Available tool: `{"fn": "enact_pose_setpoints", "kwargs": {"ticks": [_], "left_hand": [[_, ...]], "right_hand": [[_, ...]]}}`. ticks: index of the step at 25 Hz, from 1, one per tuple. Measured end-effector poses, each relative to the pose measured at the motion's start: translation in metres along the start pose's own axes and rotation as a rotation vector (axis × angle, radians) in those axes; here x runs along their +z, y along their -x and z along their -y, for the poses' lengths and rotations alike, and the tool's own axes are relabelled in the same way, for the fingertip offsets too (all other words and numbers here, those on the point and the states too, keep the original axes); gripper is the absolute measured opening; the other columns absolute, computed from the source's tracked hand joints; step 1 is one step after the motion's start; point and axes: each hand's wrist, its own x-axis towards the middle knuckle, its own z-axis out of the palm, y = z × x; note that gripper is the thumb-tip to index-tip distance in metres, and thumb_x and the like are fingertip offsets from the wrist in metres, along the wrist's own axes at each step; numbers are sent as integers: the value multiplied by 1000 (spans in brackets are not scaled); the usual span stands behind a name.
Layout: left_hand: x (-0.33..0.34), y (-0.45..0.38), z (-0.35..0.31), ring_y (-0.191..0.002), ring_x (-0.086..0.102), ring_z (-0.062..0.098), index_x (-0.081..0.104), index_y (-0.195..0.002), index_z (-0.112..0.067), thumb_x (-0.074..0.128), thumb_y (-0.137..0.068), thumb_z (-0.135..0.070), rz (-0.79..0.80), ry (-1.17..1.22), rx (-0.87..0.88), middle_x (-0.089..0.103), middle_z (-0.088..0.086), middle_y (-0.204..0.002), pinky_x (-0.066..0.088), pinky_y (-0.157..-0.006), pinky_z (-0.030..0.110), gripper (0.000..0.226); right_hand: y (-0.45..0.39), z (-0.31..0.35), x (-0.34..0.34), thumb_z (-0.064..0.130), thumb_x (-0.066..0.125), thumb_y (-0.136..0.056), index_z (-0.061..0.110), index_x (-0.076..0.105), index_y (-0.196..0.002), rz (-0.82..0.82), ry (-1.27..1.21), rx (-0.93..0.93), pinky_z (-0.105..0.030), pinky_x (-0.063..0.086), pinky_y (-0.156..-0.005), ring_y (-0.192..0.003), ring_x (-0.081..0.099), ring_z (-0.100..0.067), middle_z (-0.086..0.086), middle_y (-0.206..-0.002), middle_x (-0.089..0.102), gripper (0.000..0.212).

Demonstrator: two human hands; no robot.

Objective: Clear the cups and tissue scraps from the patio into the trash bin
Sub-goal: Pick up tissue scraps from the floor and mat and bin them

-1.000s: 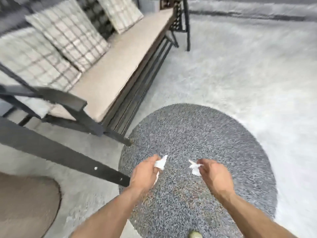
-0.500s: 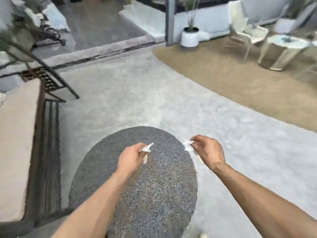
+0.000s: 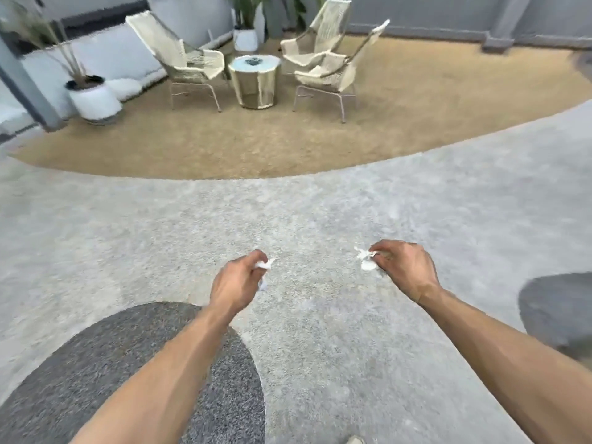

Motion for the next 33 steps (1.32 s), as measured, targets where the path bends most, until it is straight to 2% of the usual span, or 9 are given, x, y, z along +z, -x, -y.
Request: {"fn": "enact_pose_setpoints", "kwargs": {"ticks": [4, 8, 11, 14, 18, 23, 28, 31, 33], "left_hand": [[69, -54, -111, -69, 66, 17, 63, -107, -29, 55, -95, -27, 86, 53, 166, 70, -4, -82, 54, -66, 36, 14], [143, -98, -245, -62, 65, 15, 65, -98, -29, 56, -92, -17, 223, 88, 366, 66, -9, -68, 53, -60, 35, 16], [186, -113, -325, -66, 65, 16, 68, -94, -30, 58, -91, -11, 290, 89, 526, 69, -2, -81, 52, -62, 33, 21], [223, -126, -387, -68, 64, 14, 71, -91, -29, 61, -87, -9, 351, 81, 634, 66, -4, -92, 52, -60, 30, 23], [275, -139, -442, -68, 63, 13, 72, -90, -27, 64, -83, -8, 441, 85, 768, 66, -2, -90, 50, -60, 27, 23], [329, -189, -508, -86, 63, 13, 72, -103, -25, 63, -86, -12, 534, 58, 907, 67, 2, -104, 52, -73, 28, 23], [364, -255, -584, -87, 64, 14, 71, -106, -26, 61, -85, -15, 637, 72, 972, 65, 2, -103, 55, -72, 33, 26], [389, -275, -636, -83, 64, 13, 72, -109, -24, 61, -85, -19, 691, 80, 1030, 65, 2, -101, 52, -66, 27, 27], [406, -277, -665, -85, 65, 13, 72, -110, -24, 63, -84, -22, 740, 86, 1056, 65, 1, -102, 51, -71, 25, 27]], "right_hand": [[5, -117, -75, 31, 63, -82, 36, 70, -96, -113, 26, 171, -30, 47, -65, -88, 66, -19, 8, -95, 73, 16], [33, -229, -155, 30, 65, -83, 34, 71, -96, -304, 32, 397, -30, 49, -66, -84, 67, -21, 2, -90, 74, 15], [62, -285, -194, 29, 65, -82, 33, 71, -98, -385, 53, 523, -32, 51, -70, -86, 67, -22, 1, -90, 74, 18], [88, -323, -209, 29, 65, -82, 31, 72, -100, -441, 59, 645, -33, 52, -74, -89, 67, -23, -1, -96, 74, 20], [104, -360, -206, 31, 66, -81, 31, 71, -100, -471, 47, 771, -35, 54, -74, -88, 68, -23, -1, -94, 75, 20], [81, -404, -212, 34, 68, -84, 34, 70, -102, -541, 57, 922, -18, 42, -62, -66, 59, -5, 6, -91, 75, 19], [42, -433, -232, 30, 67, -85, 31, 71, -101, -607, 51, 1049, -26, 53, -68, -70, 65, -8, 3, -88, 75, 17], [25, -452, -247, 28, 67, -85, 30, 71, -101, -678, 43, 1111, -18, 43, -56, -64, 60, -3, 6, -86, 75, 17], [21, -464, -256, 29, 68, -85, 30, 71, -99, -735, 31, 1155, -13, 35, -52, -60, 55, 3, 8, -84, 73, 15]]}}
